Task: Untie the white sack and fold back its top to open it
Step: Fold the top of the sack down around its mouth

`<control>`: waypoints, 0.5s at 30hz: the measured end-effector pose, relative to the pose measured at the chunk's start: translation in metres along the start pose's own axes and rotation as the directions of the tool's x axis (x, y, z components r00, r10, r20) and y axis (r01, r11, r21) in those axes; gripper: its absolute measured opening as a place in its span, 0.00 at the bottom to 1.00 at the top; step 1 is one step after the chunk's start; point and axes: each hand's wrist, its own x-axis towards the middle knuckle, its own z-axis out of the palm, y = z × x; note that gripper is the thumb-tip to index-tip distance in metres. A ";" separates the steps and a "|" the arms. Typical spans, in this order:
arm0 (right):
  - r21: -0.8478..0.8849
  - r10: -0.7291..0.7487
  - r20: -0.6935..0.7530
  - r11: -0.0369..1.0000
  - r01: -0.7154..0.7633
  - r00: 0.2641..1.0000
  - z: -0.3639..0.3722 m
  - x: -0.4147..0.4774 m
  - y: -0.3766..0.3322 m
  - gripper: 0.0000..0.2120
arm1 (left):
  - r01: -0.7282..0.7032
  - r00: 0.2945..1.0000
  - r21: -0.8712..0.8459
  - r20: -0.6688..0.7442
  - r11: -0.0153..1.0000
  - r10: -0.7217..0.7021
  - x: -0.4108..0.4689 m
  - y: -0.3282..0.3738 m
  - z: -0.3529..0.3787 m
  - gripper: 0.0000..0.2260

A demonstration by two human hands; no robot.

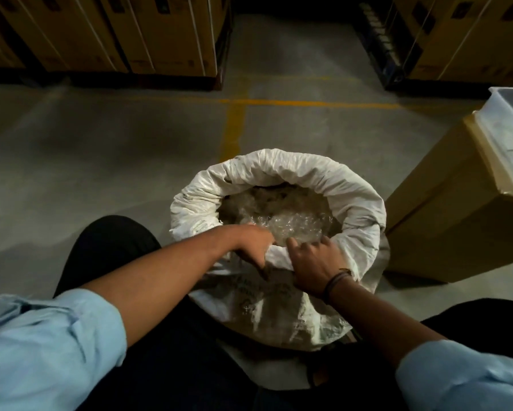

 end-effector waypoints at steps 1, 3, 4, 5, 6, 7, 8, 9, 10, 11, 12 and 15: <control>-0.010 0.029 0.030 1.000 -0.029 0.999 0.001 0.000 0.001 0.21 | 0.004 1.000 0.037 -0.003 0.999 -0.004 0.000 0.002 0.003 0.17; 0.005 0.032 0.112 0.999 -0.033 0.993 0.005 -0.001 0.008 0.32 | -0.005 1.000 0.154 -0.029 0.988 0.010 -0.002 0.019 0.016 0.10; 0.023 -0.018 0.121 1.000 0.015 0.993 0.008 -0.002 0.012 0.40 | -0.007 0.998 0.264 -0.054 0.965 0.022 -0.002 0.030 0.026 0.10; 0.068 -0.093 0.111 0.994 0.086 0.989 0.009 -0.002 0.014 0.48 | -0.013 0.996 0.380 -0.078 0.925 0.046 -0.004 0.042 0.036 0.11; 0.156 -0.173 0.117 0.976 0.154 0.978 0.009 -0.001 0.013 0.56 | -0.026 0.995 0.481 -0.076 0.876 0.071 -0.005 0.055 0.047 0.12; 0.302 -0.237 0.165 0.936 0.179 0.957 0.008 0.000 0.010 0.63 | -0.026 0.994 0.547 -0.076 0.837 0.081 -0.007 0.063 0.058 0.13; 0.469 -0.288 0.249 0.871 0.145 0.925 0.008 0.002 0.006 0.68 | -0.005 0.991 0.560 -0.105 0.828 0.078 -0.007 0.065 0.070 0.13; 0.583 -0.325 0.329 0.808 0.080 0.887 0.009 0.004 0.001 0.71 | 0.012 0.986 0.532 -0.149 0.847 0.079 -0.010 0.064 0.077 0.12; 0.635 -0.339 0.378 0.772 0.025 0.862 0.010 0.005 -0.003 0.72 | 0.013 0.978 0.492 -0.188 0.871 0.092 -0.013 0.061 0.082 0.12; 0.656 -0.333 0.401 0.755 -0.013 0.854 0.009 0.005 -0.006 0.73 | -0.002 0.971 0.459 -0.212 0.888 0.111 -0.018 0.055 0.085 0.13; 0.661 -0.314 0.417 0.749 -0.047 0.853 0.009 0.007 -0.007 0.73 | -0.022 0.967 0.451 -0.216 0.892 0.133 -0.020 0.049 0.087 0.16; 0.626 -0.257 0.470 0.772 -0.113 0.845 0.006 0.011 -0.013 0.70 | -0.093 0.985 0.304 -0.110 0.948 0.132 -0.027 0.038 0.081 0.24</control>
